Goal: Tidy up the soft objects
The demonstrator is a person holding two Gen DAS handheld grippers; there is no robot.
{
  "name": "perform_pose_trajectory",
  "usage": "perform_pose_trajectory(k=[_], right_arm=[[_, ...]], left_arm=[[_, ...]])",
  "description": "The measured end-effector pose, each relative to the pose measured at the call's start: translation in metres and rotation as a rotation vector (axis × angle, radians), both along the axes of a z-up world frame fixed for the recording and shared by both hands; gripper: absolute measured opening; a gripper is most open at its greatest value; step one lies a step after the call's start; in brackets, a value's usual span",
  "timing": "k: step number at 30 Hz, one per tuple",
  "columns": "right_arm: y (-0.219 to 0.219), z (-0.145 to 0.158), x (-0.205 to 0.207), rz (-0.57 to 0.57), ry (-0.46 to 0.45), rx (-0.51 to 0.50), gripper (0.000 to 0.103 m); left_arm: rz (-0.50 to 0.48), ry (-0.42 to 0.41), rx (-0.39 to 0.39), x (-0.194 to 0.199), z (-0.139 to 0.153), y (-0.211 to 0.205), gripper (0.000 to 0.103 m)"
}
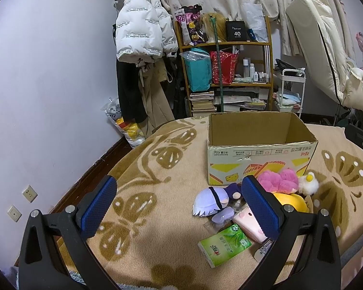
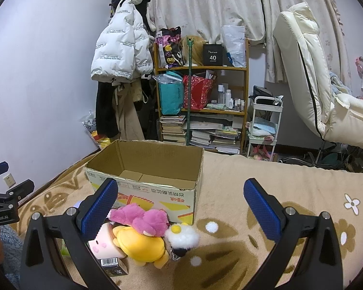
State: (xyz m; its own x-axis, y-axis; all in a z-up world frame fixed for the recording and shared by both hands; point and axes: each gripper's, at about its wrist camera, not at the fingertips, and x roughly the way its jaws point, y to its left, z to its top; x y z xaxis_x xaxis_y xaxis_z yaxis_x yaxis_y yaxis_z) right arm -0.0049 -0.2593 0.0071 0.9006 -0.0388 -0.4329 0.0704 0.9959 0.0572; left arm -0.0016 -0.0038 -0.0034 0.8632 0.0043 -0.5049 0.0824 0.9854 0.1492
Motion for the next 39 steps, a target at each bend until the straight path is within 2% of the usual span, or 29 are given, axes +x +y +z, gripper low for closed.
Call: perform_pose_trajectory(k=[20,25,39], right_arm=[[0.006,-0.003,-0.001,0.001,0.002,0.001,0.103],[0.005,-0.002,-0.001,0.002,0.001,0.003,0.103],[-0.001,0.0,-0.001,0.002,0.005,0.005,0.103]], left_arm=[[0.0,0.002,0.005,0.0,0.0,-0.001,0.102],[-0.003,0.004,0.009,-0.002,-0.014,-0.002,0.102],[-0.004,0.007,0.01,-0.001,-0.012,-0.003,0.102]])
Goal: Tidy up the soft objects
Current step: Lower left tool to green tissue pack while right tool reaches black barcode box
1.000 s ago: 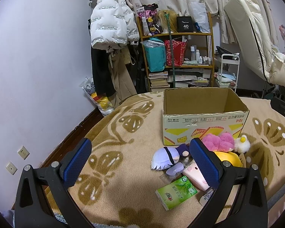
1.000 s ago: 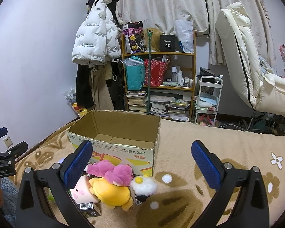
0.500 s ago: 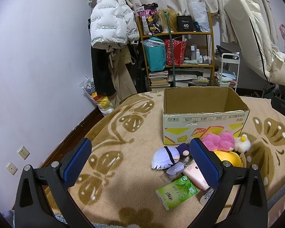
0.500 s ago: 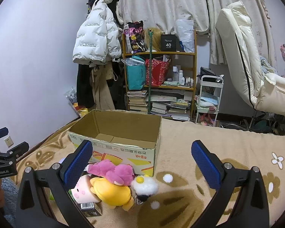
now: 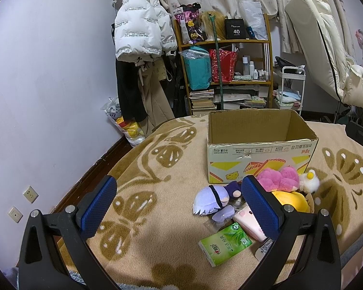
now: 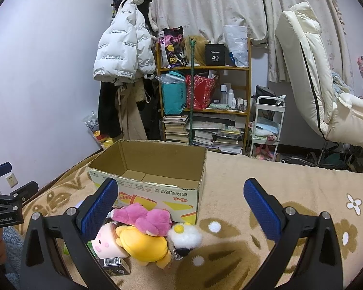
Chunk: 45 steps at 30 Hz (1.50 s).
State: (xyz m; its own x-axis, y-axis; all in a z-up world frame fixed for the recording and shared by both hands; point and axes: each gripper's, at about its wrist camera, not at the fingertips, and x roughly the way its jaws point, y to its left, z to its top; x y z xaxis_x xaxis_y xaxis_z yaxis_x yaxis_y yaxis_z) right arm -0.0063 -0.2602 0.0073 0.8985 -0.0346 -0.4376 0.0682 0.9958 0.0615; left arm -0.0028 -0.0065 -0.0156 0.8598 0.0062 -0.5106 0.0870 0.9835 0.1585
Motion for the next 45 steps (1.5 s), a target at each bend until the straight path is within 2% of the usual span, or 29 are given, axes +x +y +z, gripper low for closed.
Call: perform_pose_trajectory(k=[7,10,18,25,31,36,45], right_arm=[[0.01,-0.001,0.002,0.005,0.01,0.006,0.103],[0.026,-0.01,0.003,0.021,0.016,0.016,0.103],[0.05,-0.019,-0.002,0.089,0.062,0.013,0.103],[0.07,-0.026,0.006,0.206,0.178,-0.024,0.103],[0.098,-0.045,0.016,0.295,0.299,-0.069,0.103],[0.106,-0.061,0.027,0.333,0.387,-0.068,0.103],[0.117,-0.083,0.038,0.373,0.484,-0.105,0.103]], left_arm=[[-0.023,0.026,-0.008,-0.001,-0.009,0.002,0.102],[-0.061,0.076,-0.037,0.003,-0.011,0.004,0.102],[-0.089,0.17,-0.031,0.016,-0.017,0.0,0.102],[-0.08,0.291,-0.065,0.034,-0.03,0.0,0.102],[-0.071,0.381,-0.084,0.047,-0.043,0.0,0.102],[-0.046,0.452,-0.11,0.057,-0.055,0.002,0.102],[0.008,0.587,-0.163,0.076,-0.083,0.008,0.102]])
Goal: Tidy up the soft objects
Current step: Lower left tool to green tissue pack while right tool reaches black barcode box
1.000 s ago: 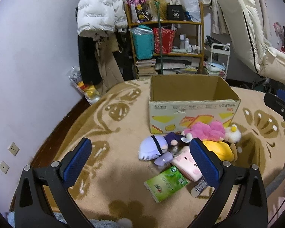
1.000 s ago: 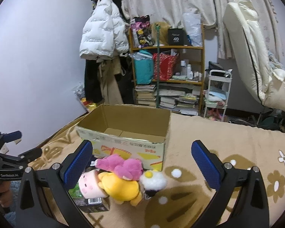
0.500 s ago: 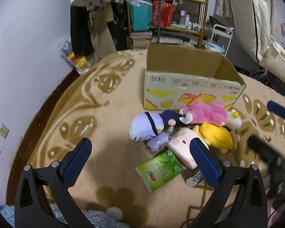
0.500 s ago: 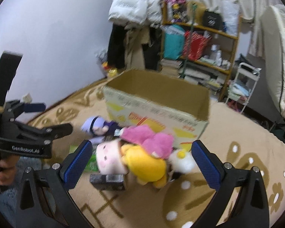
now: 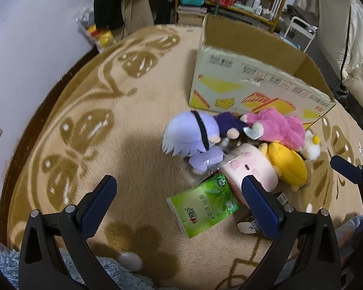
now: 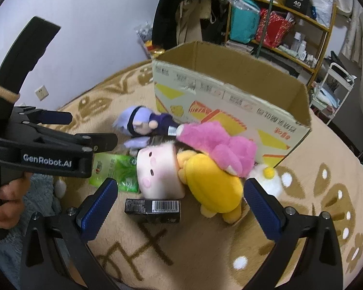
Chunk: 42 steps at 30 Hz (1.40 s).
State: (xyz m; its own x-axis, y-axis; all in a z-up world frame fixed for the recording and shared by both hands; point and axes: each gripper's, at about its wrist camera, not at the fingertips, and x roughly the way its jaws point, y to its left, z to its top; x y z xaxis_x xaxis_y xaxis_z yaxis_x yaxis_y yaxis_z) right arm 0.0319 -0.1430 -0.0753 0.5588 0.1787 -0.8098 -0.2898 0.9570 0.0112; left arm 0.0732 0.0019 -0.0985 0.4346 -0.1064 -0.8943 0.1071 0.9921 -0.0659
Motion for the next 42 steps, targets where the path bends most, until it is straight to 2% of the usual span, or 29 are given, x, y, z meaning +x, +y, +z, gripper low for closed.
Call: perform_pose_trajectory(k=[11,24,34,42], right_arm=[[0.012,-0.027,0.01,0.053,0.11,-0.036,0.103],[0.017,-0.045,0.016,0.053,0.17,-0.032,0.103],[0.022,-0.049,0.017,0.058,0.177,-0.047,0.103],[0.025,-0.054,0.019,0.06,0.183,-0.048,0.103]], left_arm=[[0.024,0.133,-0.046,0.015,-0.031,0.007,0.102],[0.015,0.246,-0.068,0.03,-0.059,0.002,0.102],[-0.038,0.233,-0.004,0.033,-0.065,-0.024,0.102],[-0.023,0.269,-0.007,0.042,-0.077,-0.029,0.102]])
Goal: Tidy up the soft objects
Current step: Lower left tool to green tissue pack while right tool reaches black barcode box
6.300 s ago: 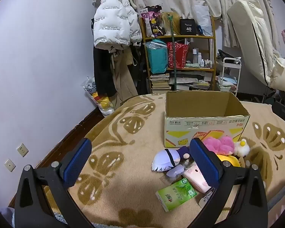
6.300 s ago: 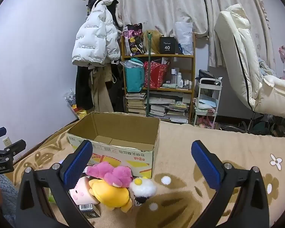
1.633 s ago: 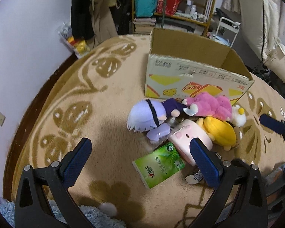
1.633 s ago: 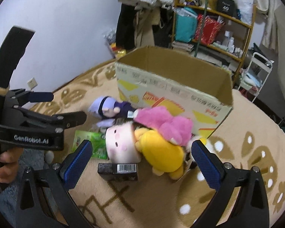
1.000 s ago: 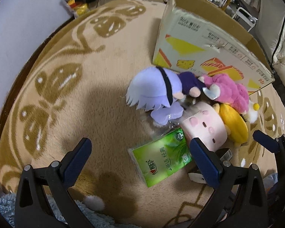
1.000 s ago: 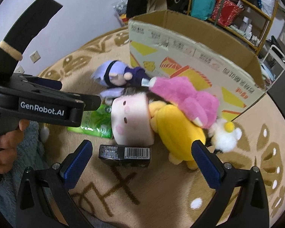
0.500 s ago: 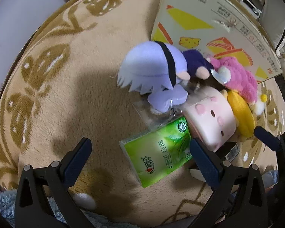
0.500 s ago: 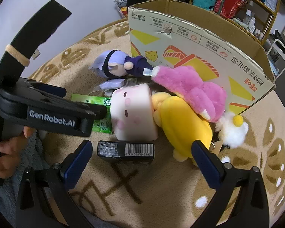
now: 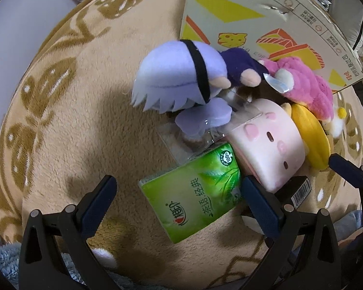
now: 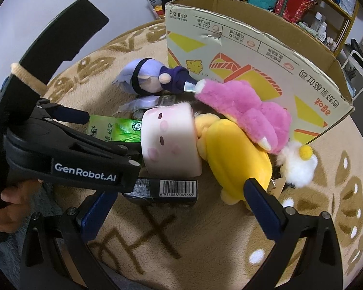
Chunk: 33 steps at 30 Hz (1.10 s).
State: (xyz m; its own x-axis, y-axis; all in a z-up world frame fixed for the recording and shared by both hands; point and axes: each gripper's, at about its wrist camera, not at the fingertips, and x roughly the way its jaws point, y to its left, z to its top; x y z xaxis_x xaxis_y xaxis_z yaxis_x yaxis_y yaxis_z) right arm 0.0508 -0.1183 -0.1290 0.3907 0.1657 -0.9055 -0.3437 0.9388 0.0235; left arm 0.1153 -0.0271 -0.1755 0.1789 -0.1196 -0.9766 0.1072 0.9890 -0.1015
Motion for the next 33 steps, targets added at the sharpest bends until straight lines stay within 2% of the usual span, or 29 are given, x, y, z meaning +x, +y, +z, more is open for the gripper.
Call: perform_pose_trajectory(k=[4,12,17,23,31,33], right_arm=[[0.0,-0.002,0.001,-0.003,0.006,0.0,0.103],[-0.001,-0.002,0.002,0.001,0.006,-0.001,0.103],[0.0,-0.005,0.001,0.004,0.004,-0.009,0.103],[0.002,-0.007,0.0,0.001,0.005,-0.015,0.103],[-0.008,-0.002,-0.001,-0.011,0.013,0.021,0.103],[-0.013,0.0,-0.001,-0.009,0.017,0.047,0.1]], left_arm=[[-0.003,-0.003,0.0,-0.004,-0.008,0.005,0.102],[-0.01,0.007,-0.002,-0.011,-0.004,0.006,0.102],[-0.029,0.008,0.016,-0.013,-0.007,-0.007,0.102],[-0.007,0.029,0.012,-0.01,-0.015,-0.007,0.102],[-0.012,0.033,0.045,-0.016,-0.02,-0.006,0.102],[-0.009,0.033,0.04,-0.017,-0.022,-0.001,0.102]])
